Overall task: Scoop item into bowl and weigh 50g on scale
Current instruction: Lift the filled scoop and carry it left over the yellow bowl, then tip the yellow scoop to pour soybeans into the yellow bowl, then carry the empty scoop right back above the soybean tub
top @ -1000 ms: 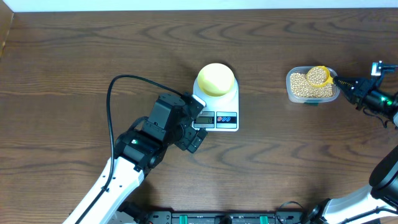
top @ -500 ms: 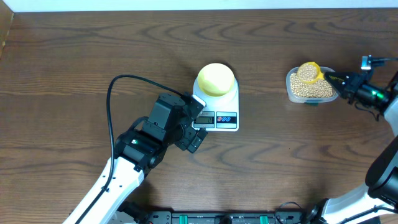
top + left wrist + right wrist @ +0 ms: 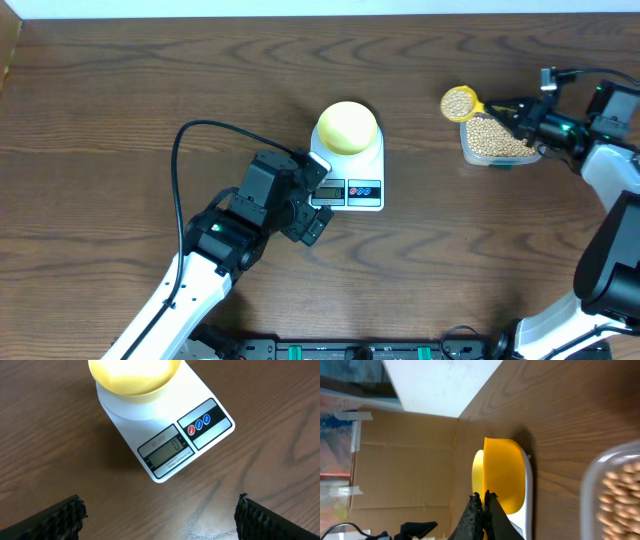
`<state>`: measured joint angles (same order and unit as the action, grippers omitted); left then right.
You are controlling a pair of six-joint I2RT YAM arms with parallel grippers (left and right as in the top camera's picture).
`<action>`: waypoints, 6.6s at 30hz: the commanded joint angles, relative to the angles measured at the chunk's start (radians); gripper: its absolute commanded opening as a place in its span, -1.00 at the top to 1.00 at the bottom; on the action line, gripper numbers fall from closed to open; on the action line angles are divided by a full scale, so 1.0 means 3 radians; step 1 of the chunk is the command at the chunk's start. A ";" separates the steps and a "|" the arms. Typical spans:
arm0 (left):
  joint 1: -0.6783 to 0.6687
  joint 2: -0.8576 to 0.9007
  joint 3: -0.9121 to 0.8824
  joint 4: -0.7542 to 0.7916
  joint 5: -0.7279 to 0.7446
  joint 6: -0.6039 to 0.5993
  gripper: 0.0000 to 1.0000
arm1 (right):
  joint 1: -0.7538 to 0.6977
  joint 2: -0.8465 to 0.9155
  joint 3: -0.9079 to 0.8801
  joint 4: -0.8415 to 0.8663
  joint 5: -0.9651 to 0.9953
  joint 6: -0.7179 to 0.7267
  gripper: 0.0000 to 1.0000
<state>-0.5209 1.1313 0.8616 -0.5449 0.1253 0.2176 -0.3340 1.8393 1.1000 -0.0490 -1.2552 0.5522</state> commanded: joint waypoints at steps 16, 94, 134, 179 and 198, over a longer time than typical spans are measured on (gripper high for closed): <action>-0.0004 -0.0024 0.0003 0.0004 0.0015 0.0020 -0.96 | 0.0752 0.0017 -0.0014 0.0589 0.0291 0.0739 0.98; -0.0004 -0.0024 0.0003 0.0004 0.0015 0.0022 -0.96 | 0.1817 0.0017 -0.0015 0.0769 0.1222 -0.1906 0.98; -0.0004 -0.0024 0.0003 0.0004 0.0015 0.0022 -0.96 | 0.1879 0.0017 -0.0015 0.0720 0.1101 -0.3085 0.98; -0.0004 -0.0024 0.0003 0.0004 0.0015 0.0022 -0.96 | 0.2010 0.0017 -0.0014 0.0718 0.1122 -0.3871 0.98; -0.0004 -0.0024 0.0003 0.0004 0.0015 0.0022 -0.96 | 0.1733 0.0015 -0.0014 0.1783 0.1020 -0.0399 0.98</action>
<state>-0.5209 1.1313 0.8616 -0.5449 0.1253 0.2176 0.2157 1.8393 1.0981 0.4694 -0.9230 0.1921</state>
